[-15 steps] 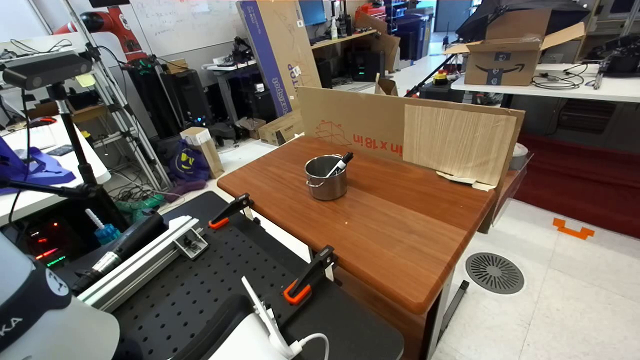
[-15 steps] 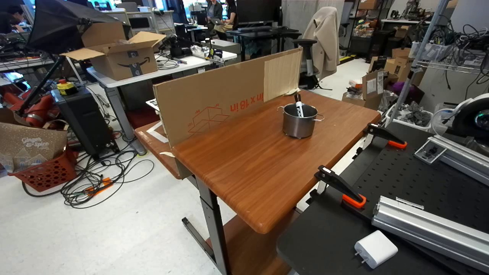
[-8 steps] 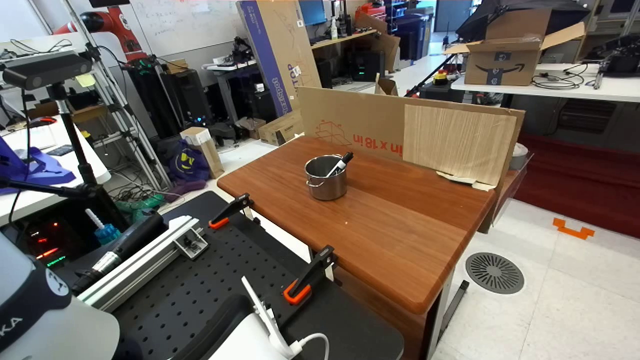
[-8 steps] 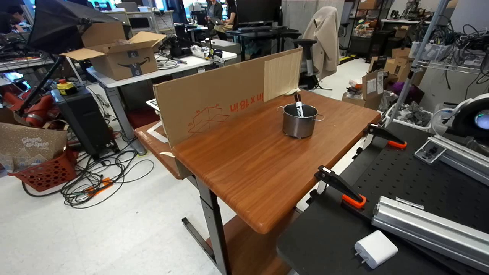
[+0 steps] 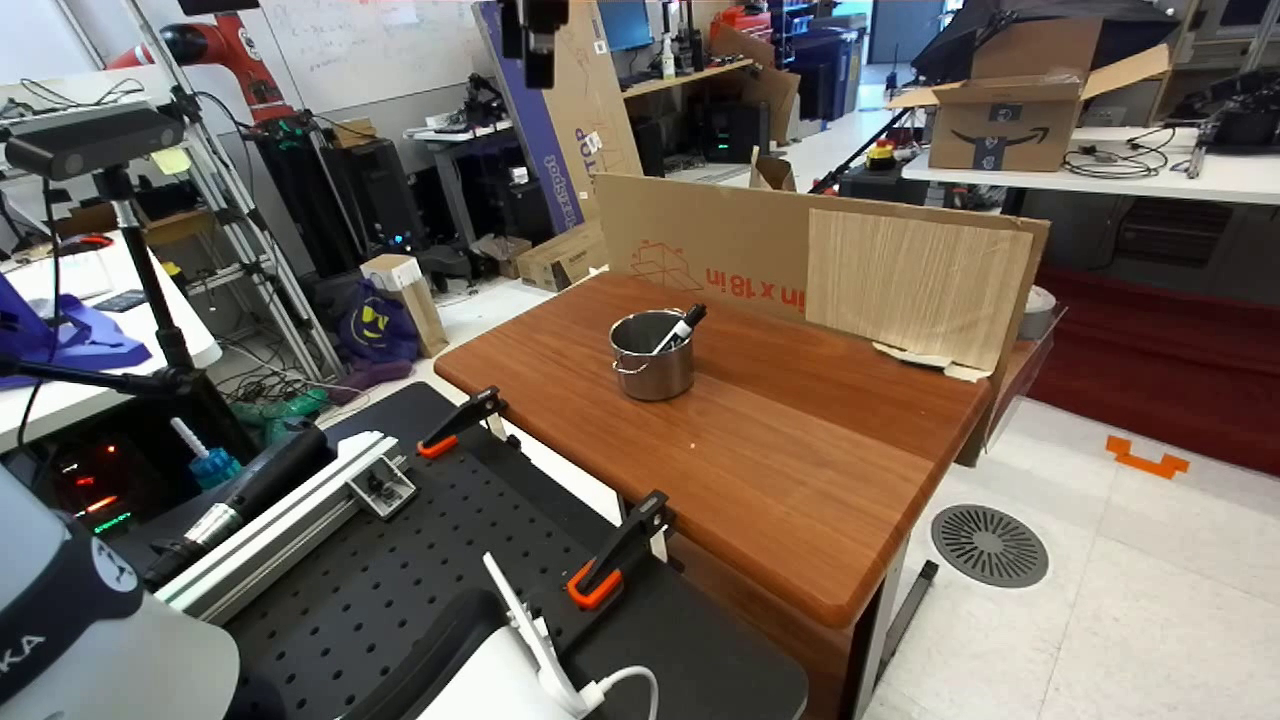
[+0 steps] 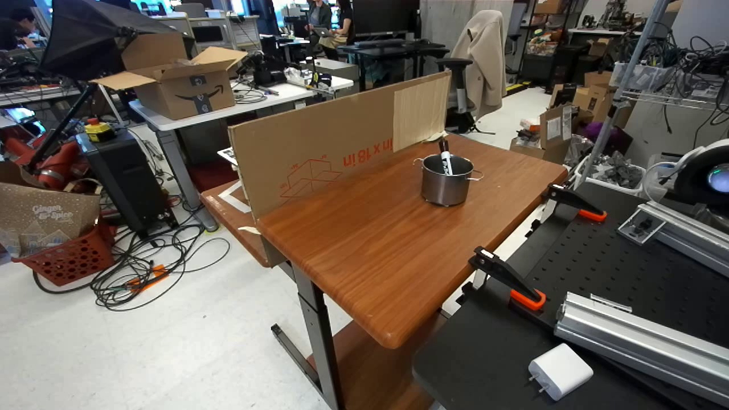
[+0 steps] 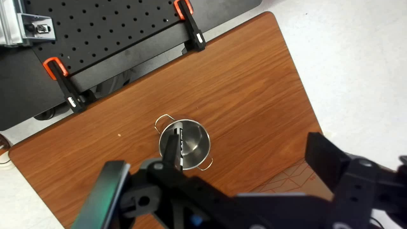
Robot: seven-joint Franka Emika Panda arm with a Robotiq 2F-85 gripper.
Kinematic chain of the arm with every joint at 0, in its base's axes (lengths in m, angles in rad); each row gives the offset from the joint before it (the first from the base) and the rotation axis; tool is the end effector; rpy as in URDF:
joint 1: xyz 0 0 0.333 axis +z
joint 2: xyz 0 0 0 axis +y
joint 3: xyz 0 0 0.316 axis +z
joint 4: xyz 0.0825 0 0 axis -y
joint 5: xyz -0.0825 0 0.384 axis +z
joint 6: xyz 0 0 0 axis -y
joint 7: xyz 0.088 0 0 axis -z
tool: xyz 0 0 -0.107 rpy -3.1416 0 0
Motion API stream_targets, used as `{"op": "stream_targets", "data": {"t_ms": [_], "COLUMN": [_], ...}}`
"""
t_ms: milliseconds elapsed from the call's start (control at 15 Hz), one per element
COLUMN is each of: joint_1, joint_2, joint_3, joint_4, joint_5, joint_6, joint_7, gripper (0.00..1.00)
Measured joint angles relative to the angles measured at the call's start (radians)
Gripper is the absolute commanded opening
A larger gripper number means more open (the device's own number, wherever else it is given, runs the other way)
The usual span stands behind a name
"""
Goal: Pick the marker from the pot and put it on the table
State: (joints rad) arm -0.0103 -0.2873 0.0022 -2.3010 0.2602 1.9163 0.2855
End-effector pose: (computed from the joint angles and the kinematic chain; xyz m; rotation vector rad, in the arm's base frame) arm 0.4502 0.0146 0.4565 -2.8553 0.5703 0.1888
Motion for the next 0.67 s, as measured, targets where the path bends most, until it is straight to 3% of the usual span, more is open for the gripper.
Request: {"op": "stream_targets", "data": {"t_ms": [667], "joint_1": [-0.017], "joint_2": [0.238], "joint_3": [-0.053], "joint_4": [0.002], "joint_5": [0.138], "joint_6": [0.263], "joint_7": [-0.028], "gripper": [1.0]}}
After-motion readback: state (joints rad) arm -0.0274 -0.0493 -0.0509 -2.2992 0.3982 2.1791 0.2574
